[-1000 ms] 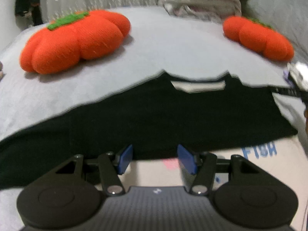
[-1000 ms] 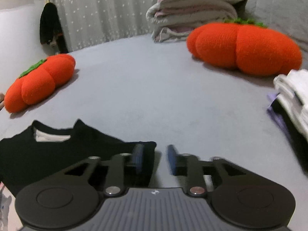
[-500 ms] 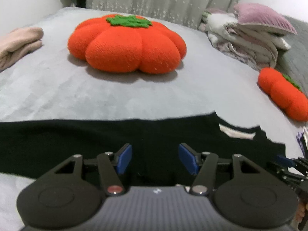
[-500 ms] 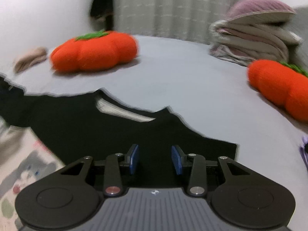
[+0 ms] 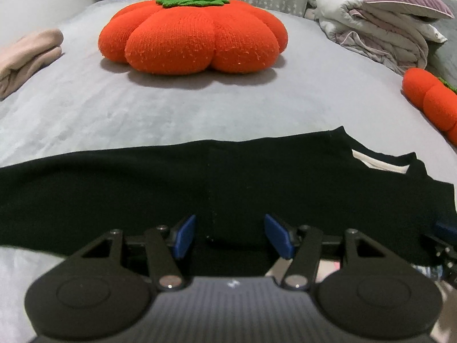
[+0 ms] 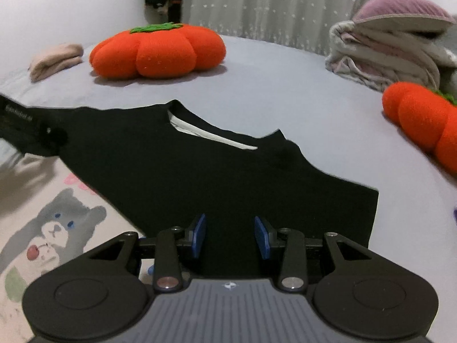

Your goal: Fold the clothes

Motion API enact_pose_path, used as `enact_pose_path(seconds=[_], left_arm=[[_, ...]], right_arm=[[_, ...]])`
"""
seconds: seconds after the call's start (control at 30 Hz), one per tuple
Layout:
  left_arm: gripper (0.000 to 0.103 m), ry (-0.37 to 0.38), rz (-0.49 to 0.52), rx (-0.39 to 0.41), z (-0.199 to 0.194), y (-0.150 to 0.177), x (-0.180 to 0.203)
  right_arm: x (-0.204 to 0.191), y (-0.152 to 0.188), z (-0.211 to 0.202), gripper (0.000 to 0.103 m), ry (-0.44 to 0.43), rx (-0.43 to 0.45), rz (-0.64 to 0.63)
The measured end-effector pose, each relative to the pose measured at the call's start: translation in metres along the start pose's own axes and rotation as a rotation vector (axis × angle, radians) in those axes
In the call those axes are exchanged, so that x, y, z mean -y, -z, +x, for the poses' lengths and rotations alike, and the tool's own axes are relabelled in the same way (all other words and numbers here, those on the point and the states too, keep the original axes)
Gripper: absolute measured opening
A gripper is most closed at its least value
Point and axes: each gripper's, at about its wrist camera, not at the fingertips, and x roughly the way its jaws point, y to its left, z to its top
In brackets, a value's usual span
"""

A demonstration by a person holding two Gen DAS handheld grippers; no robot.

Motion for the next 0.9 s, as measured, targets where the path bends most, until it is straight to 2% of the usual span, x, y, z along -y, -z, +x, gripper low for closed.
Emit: enact_pose_path(seconds=[0.17,0.33,0.5,0.67,0.77,0.9], left_arm=[[0.055,-0.015,-0.035,0.009,-0.006,-0.003,-0.009],[0.055,-0.030,-0.120,0.024,-0.018,-0.007,-0.032],[0.055,-0.056,-0.210,0.036,-0.033,-0.006,-0.059],[0.056,-0.095,-0.323,0.036,-0.047,-0.002,-0.100],[0.056,-0.142,-0.364,0.043,-0.055,0.001,-0.127],[0.056,-0.207,-0.445,0.049,-0.067,0.006,-0.172]], right_arm=[[-0.005,0.000,-0.006,0.037,0.011,-0.002,0.024],[-0.014,0.002,-0.016,0.037,0.007,0.011,0.057],[-0.033,0.010,-0.026,0.039,-0.012,0.009,0.010],[-0.051,0.016,-0.032,0.041,-0.009,0.008,-0.024],[-0.061,0.018,-0.035,0.041,-0.035,0.002,-0.024],[-0.087,0.024,-0.042,0.041,-0.030,0.011,-0.095]])
